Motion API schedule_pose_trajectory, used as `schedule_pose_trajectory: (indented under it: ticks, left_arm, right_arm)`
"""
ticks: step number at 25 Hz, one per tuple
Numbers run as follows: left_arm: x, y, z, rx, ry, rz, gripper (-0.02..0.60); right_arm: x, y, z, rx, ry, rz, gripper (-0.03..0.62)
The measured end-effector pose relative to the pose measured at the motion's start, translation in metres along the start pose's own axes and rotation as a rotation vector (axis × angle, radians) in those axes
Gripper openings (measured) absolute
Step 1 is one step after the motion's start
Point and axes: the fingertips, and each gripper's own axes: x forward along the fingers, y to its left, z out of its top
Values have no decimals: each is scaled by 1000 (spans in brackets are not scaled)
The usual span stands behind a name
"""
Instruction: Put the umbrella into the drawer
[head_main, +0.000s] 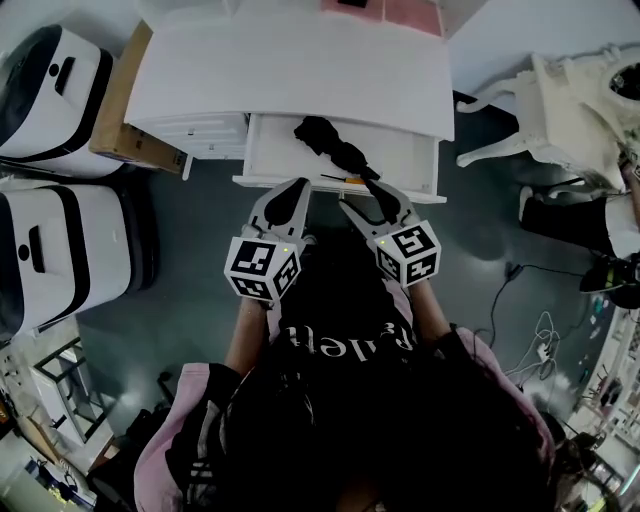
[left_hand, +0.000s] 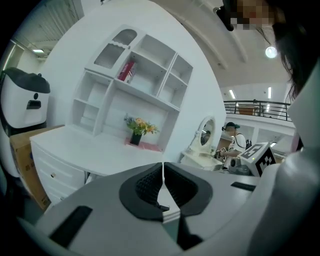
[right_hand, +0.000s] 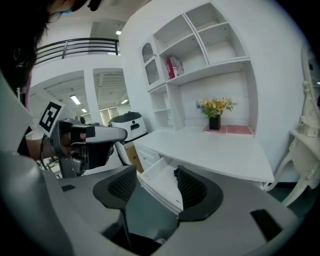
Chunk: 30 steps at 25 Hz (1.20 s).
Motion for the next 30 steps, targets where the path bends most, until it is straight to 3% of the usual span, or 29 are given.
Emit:
schedule_pose_trajectory:
  ticks: [4, 6, 7, 16, 25, 30]
  left_arm:
    - [2, -15, -7, -13, -2, -43, 23]
    - [4, -18, -10, -9, -1, -43, 23]
    - [5, -19, -10, -10, -4, -39, 23]
    - [-5, -56, -13, -51, -58, 8, 23]
    - [-29, -171, -45, 27, -44, 14, 23]
    - [-56, -213, -68, 46, -41, 57, 23]
  right_arm:
    - [-14, 6, -5, -21, 7, -25, 272]
    - [-22, 4, -3, -19, -9, -45, 165]
    - [-25, 3, -3, -15, -17, -49, 141]
    - [-73, 3, -15, 0, -61, -16, 112]
    - [-167, -11, -52, 5, -115, 21, 91]
    - [-207, -2, -77, 17, -139, 66, 78]
